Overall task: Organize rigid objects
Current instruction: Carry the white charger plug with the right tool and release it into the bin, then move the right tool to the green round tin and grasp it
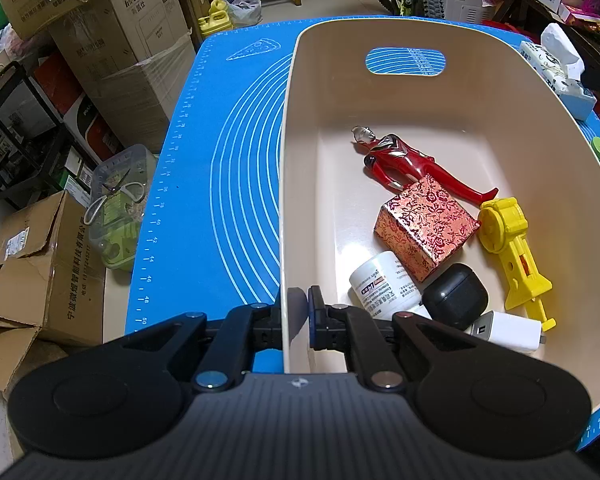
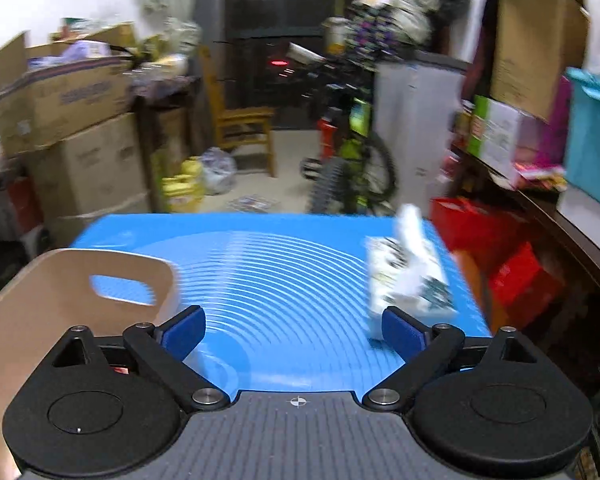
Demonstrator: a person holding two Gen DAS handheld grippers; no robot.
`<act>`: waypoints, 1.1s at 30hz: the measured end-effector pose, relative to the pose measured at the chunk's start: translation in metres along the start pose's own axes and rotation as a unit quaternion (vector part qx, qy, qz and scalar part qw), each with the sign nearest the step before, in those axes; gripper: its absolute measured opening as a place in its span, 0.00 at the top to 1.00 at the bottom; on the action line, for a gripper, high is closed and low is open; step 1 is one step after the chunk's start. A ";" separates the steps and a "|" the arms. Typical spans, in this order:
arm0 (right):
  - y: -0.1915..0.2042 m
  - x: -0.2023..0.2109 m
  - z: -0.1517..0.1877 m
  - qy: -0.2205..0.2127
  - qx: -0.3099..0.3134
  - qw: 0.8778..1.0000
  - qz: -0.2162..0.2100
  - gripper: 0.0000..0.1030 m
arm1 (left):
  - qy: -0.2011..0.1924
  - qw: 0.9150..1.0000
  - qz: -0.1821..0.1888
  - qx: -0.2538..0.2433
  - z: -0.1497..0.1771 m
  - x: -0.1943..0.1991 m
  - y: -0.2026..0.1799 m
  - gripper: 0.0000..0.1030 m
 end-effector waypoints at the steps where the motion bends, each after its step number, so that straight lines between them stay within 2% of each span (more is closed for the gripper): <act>1: -0.008 -0.004 0.003 0.004 -0.006 1.000 0.007 0.08 | 0.000 1.000 0.000 0.000 0.000 0.000 0.000 0.90; 15: -0.080 -0.054 0.064 0.061 -0.043 0.991 0.107 0.08 | -0.001 1.000 -0.001 -0.001 0.000 0.000 0.001 0.90; 22: -0.098 -0.063 0.079 0.063 -0.045 0.988 0.135 0.08 | -0.001 1.000 -0.004 -0.002 0.001 0.000 0.000 0.89; 26: -0.106 -0.065 0.082 0.050 -0.062 0.988 0.129 0.08 | -0.001 1.000 -0.004 -0.003 0.000 0.000 0.000 0.89; 29: -0.110 -0.064 0.082 0.041 -0.081 0.989 0.115 0.15 | -0.001 1.000 -0.003 -0.002 0.000 0.000 0.000 0.89; 33: -0.103 -0.064 0.079 0.038 -0.076 0.991 0.104 0.32 | -0.001 1.000 -0.004 -0.002 0.000 0.000 0.000 0.89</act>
Point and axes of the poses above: each gripper's, at about its wrist camera, not at the fingertips, and x roughly against the way its jaws point, y to its left, z to its underside, the point moved 2 cm from there along -x, roughly the way its jaws point, and after that the axes turned 13 degrees about -z, right-handed, at the moved point
